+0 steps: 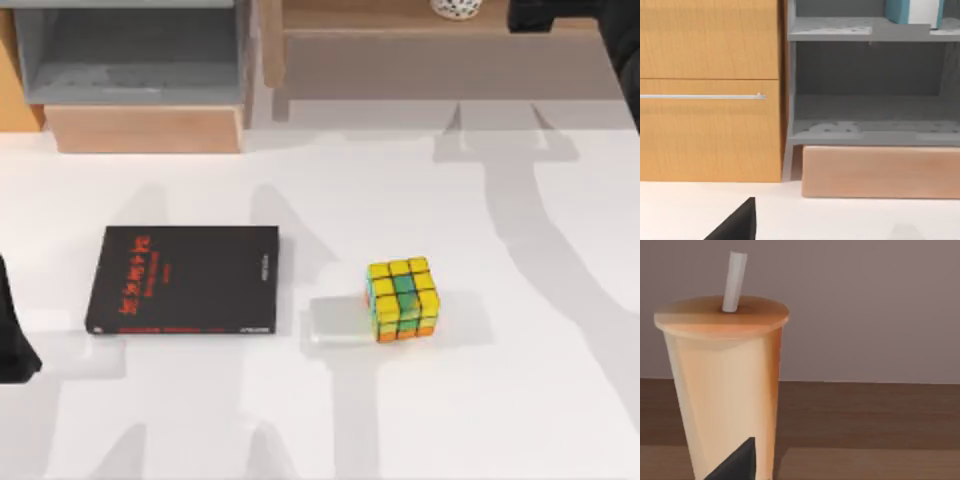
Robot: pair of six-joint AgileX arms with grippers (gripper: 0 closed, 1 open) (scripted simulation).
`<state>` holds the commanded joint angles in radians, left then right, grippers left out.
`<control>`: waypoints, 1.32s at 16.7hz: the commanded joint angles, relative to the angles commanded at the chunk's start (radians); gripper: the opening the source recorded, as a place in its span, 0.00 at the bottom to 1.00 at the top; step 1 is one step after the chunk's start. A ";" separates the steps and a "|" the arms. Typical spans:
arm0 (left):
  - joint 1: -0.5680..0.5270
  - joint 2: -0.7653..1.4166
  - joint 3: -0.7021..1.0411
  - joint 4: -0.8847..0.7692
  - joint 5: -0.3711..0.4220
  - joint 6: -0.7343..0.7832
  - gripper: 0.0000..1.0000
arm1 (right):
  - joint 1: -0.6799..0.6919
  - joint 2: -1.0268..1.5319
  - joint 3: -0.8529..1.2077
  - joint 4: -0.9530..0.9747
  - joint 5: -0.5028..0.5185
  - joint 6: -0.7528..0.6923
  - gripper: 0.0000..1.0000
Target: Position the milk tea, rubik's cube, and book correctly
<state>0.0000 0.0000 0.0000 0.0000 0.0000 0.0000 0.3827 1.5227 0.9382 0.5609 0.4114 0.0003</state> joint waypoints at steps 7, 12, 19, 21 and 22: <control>0.000 0.000 0.000 0.000 0.000 0.000 1.00 | 0.099 0.369 0.237 0.143 0.107 -0.001 1.00; 0.000 0.000 0.000 0.000 0.000 0.000 1.00 | 0.108 0.409 0.265 0.161 0.117 0.000 1.00; 0.000 0.000 0.000 0.000 0.000 0.000 1.00 | 0.090 0.461 0.335 0.137 0.099 0.000 1.00; 0.000 0.000 0.000 0.000 0.000 0.000 1.00 | 0.073 0.517 0.423 0.110 0.084 -0.001 1.00; 0.000 0.000 0.000 0.000 0.000 0.000 1.00 | 0.064 0.546 0.471 0.095 0.075 -0.001 1.00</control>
<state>0.0000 0.0000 0.0000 0.0000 0.0000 0.0000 0.4464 2.0691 1.4091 0.6560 0.4860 -0.0010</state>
